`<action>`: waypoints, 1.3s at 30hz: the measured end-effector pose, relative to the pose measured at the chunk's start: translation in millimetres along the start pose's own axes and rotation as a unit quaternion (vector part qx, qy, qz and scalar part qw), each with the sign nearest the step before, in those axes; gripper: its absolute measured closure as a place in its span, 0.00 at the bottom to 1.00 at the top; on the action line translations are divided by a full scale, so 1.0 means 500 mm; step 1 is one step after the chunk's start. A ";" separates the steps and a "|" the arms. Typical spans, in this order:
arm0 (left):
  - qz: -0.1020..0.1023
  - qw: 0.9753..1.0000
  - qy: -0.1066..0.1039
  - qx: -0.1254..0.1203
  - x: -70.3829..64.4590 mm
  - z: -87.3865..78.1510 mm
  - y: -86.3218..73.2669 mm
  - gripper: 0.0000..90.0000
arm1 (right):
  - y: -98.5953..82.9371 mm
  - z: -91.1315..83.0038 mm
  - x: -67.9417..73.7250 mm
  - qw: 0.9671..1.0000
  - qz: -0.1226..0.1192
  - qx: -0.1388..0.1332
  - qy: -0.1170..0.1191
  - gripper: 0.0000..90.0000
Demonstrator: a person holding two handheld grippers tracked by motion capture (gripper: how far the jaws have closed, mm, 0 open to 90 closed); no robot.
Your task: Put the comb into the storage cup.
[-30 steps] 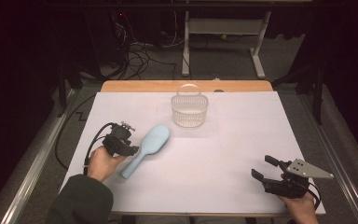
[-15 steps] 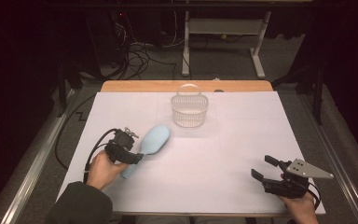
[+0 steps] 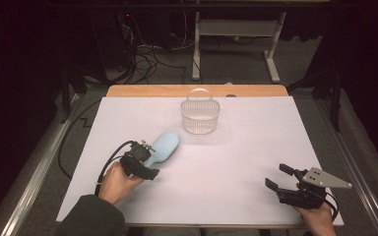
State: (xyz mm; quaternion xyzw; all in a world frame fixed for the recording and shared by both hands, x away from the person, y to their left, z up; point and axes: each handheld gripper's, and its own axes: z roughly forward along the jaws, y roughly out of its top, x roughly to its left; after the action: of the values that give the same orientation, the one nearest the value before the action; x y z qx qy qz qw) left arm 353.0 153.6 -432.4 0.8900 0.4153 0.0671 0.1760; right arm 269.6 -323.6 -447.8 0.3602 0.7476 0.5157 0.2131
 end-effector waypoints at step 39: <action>-0.029 0.999 -0.002 0.021 0.010 0.030 0.029 0.72 | 0.000 0.001 0.001 1.000 -0.001 0.001 0.003 0.27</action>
State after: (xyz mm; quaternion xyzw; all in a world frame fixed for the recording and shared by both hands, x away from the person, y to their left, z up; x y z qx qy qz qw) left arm 370.5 144.9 -441.3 0.8811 0.4422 0.0517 0.1597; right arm 269.6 -322.9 -447.8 0.3581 0.7494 0.5153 0.2114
